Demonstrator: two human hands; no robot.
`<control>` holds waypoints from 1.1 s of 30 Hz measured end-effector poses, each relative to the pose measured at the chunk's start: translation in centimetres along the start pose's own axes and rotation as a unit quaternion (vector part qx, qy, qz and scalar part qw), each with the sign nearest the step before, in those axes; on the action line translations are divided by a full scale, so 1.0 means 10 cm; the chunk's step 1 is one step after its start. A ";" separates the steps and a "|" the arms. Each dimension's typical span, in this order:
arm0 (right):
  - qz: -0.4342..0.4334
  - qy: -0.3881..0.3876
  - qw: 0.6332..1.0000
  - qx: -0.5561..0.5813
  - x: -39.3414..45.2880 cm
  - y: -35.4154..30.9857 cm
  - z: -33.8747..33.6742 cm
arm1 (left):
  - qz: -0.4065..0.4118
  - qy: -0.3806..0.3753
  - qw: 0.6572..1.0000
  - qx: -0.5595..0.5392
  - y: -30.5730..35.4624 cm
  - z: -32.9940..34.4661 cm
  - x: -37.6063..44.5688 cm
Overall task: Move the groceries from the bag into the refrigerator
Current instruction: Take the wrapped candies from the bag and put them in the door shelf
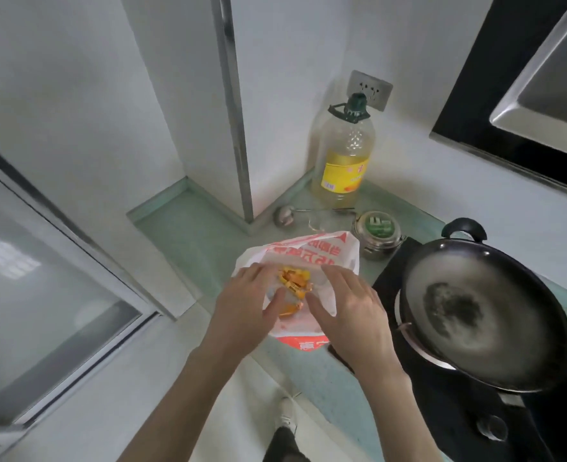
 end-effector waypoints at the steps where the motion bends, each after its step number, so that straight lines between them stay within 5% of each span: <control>1: 0.006 -0.017 1.000 -0.006 0.10 0.02 0.05 | -0.011 -0.005 1.000 -0.006 -0.04 0.04 0.06; 10: 0.014 -0.179 0.982 -0.063 0.75 0.20 0.72 | -0.061 -0.099 0.993 -0.011 -0.33 0.77 0.49; 17: 0.016 -0.247 0.962 -0.117 1.15 0.32 1.27 | -0.104 -0.196 0.973 0.069 -0.64 1.31 0.59; 21: 0.021 -0.293 0.939 -0.179 1.24 0.41 1.51 | -0.102 -0.286 0.934 0.189 -0.76 1.58 0.58; 33: 0.039 -0.311 0.932 -0.184 1.32 0.52 1.57 | -0.088 -0.367 0.903 0.205 -0.88 1.96 0.67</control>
Point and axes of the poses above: each hand's wrist, its own x-axis towards the middle knuckle, its own z-axis out of the palm, y = z × x, the point moved 4 cm from there along x, towards the middle knuckle, and after that the axes turned 14 degrees about z, right-handed, at the moved point
